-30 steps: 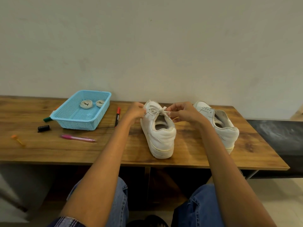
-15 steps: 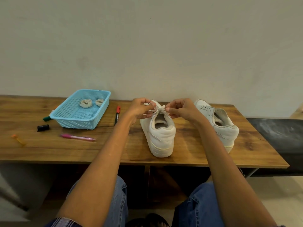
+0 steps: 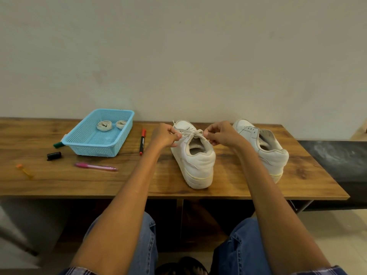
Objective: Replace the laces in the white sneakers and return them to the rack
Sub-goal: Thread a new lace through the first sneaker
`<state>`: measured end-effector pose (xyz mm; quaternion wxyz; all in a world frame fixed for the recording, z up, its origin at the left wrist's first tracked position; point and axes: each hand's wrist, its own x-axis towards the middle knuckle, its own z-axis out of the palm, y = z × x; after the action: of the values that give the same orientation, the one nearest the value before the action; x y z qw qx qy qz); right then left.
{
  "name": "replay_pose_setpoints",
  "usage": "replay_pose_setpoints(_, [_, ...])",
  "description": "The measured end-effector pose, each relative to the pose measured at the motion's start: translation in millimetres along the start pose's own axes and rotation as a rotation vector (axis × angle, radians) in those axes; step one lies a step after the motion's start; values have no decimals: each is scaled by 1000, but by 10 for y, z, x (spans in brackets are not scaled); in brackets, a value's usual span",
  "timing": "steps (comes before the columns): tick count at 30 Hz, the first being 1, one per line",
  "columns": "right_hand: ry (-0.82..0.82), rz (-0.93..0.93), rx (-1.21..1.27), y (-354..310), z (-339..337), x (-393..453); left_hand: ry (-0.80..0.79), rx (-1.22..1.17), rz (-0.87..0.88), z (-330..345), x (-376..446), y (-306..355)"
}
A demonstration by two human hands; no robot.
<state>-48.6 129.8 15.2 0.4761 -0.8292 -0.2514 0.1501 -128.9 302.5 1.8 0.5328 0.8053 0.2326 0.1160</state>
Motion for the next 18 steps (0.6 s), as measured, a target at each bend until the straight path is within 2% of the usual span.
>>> replay_pose_setpoints(2, [-26,22,49,18,-23,-15,-43,-9,20,-7,-4,-6])
replay_pose_setpoints(6, [-146,125,196,54,-99,-62,-188,-232,-99,-70,-34,13])
replay_pose_setpoints(8, [-87,94,239,30,-92,-75,-225,-243,-129,-43,-49,20])
replay_pose_setpoints(11, [-7,55,378,-8,-10,-59,-182,-289,-131,36,-67,45])
replay_pose_setpoints(12, [9,52,364,-7,14,-41,-158,-300,-133,50,-56,48])
replay_pose_setpoints(14, [34,52,187,16,7,-10,-87,-234,-135,61,-18,33])
replay_pose_setpoints(16, [32,65,-18,58,-71,3,23,-28,-121,50,25,-11])
replay_pose_setpoints(18, [-14,75,-95,96,-124,1,93,106,-117,25,35,-39])
